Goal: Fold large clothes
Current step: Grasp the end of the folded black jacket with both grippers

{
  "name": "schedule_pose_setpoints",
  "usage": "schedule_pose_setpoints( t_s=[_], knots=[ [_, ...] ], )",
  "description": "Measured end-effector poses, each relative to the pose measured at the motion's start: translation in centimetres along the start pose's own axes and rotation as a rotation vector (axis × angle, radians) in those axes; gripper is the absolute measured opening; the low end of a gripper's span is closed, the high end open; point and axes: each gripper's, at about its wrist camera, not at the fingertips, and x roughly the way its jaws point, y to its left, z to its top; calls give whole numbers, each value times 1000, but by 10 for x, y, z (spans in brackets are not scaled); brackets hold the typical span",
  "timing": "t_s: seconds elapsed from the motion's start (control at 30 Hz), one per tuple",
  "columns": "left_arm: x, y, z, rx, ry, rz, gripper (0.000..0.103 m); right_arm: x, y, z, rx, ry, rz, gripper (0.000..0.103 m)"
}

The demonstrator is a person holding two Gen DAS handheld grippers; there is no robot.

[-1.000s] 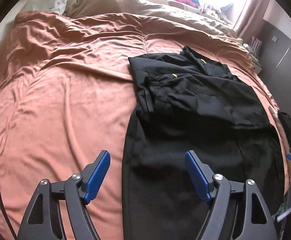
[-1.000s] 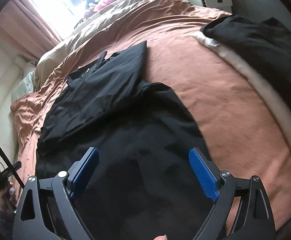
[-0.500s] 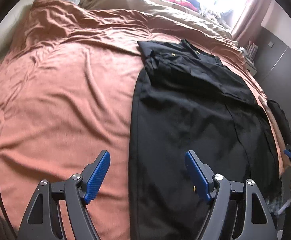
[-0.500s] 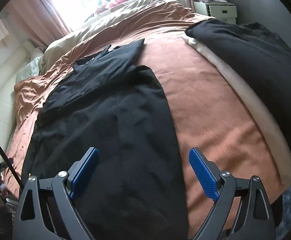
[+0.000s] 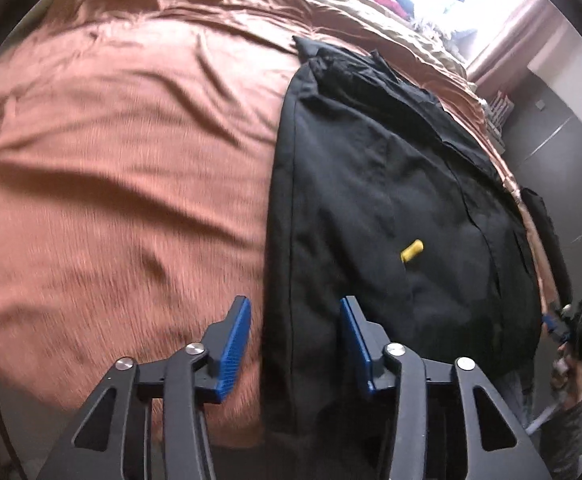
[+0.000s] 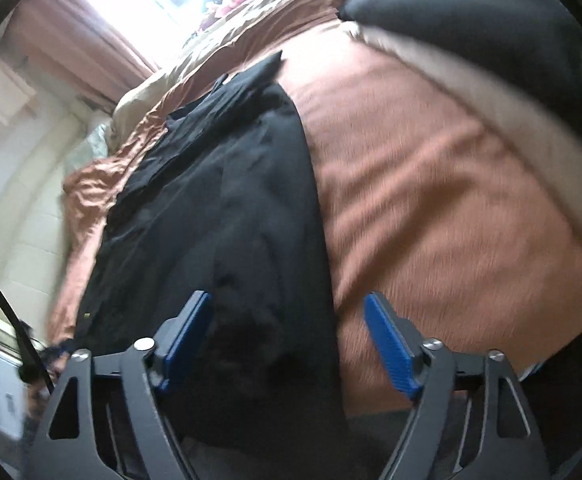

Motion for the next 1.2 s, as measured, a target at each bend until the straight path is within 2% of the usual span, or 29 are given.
schedule_pose_setpoints(
  t_s=[0.17,0.33,0.47,0.53,0.6,0.73,0.8,0.93,1.03,1.07,1.13,1.17,1.2],
  knots=[
    [-3,5,-20,-45,10,-70,41,-9,-14,-19,32,-23,97,74],
    [-11,13,-39,-101,10,-151,41,-11,-30,-42,60,-12,237,74],
    [-19,15,-51,-114,20,-246,41,-10,-43,-55,81,-34,308,74],
    [-20,14,-57,-127,26,-309,41,-4,-52,-60,111,-27,312,74],
    [-18,13,-60,-129,25,-317,41,6,-61,-66,131,-10,304,74],
    [-13,18,-60,-184,16,-365,41,17,-65,-71,155,-15,365,74],
    [-12,18,-58,-199,6,-382,41,15,-62,-67,157,-40,408,68],
    [-14,14,-50,-220,-50,-391,41,5,-57,-59,150,-123,449,66],
    [-9,12,-48,-239,-64,-378,40,12,-55,-52,153,-121,410,66],
    [-7,11,-47,-240,-69,-367,35,17,-52,-51,150,-112,388,65],
    [-5,12,-48,-250,-73,-333,24,28,-50,-48,156,-92,345,47],
    [-3,14,-48,-259,-71,-318,15,28,-50,-49,165,-94,336,41],
    [-3,16,-49,-266,-70,-305,11,29,-51,-47,178,-99,324,27]
  ],
)
